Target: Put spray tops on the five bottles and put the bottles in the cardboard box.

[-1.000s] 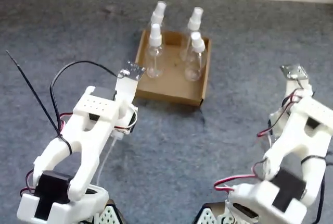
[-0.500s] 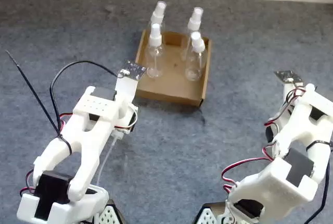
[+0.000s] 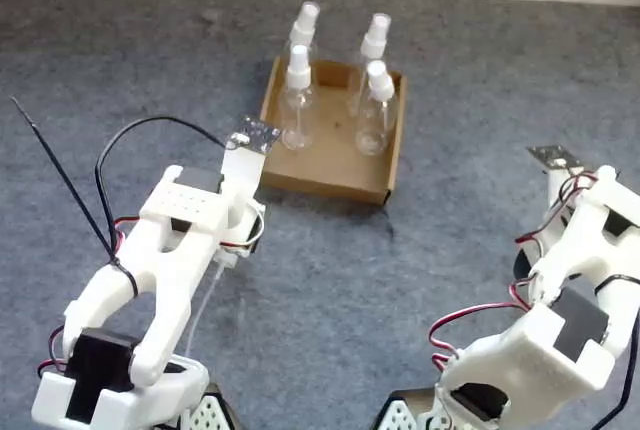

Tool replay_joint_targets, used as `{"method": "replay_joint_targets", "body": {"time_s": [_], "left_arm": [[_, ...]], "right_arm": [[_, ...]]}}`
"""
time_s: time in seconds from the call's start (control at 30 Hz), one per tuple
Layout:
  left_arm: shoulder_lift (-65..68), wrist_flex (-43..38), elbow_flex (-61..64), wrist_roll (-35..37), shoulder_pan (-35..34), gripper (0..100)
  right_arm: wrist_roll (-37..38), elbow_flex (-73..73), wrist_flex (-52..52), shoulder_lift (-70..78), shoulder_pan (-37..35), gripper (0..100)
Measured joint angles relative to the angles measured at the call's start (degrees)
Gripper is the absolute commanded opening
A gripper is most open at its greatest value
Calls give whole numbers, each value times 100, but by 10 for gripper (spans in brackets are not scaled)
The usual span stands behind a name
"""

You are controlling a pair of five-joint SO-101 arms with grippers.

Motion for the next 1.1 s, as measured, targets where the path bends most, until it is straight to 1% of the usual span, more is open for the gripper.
{"method": "replay_joint_targets", "body": {"time_s": [0.13, 0.33, 0.5, 0.57, 0.63, 0.73, 0.87, 1.0, 1.1], "left_arm": [[0, 0, 0, 0, 0, 7], [0, 0, 0, 0, 0, 7], [0, 0, 0, 0, -35, 5], [0, 0, -88, 0, -185, 4], [0, 0, -299, 18, -334, 4], [0, 35, -642, 26, -431, 4], [-246, 457, -1081, 229, -413, 4], [-1204, 738, -1407, 255, -589, 4], [-2207, 800, -1618, 290, -862, 4]], "right_arm": [[44, 0, 0, 0, 0, 118], [44, 79, -176, -9, 26, 14], [44, 88, -176, -70, 26, 3], [44, 149, -167, -325, 0, 3], [-158, 149, -167, -782, -149, 3], [-563, 185, -167, -1697, -615, 3], [-1178, 563, -149, -3024, -1477, 3], [-1749, 958, -141, -4114, -2611, 3], [-2207, 1248, -141, -4774, -3675, 3]]}}
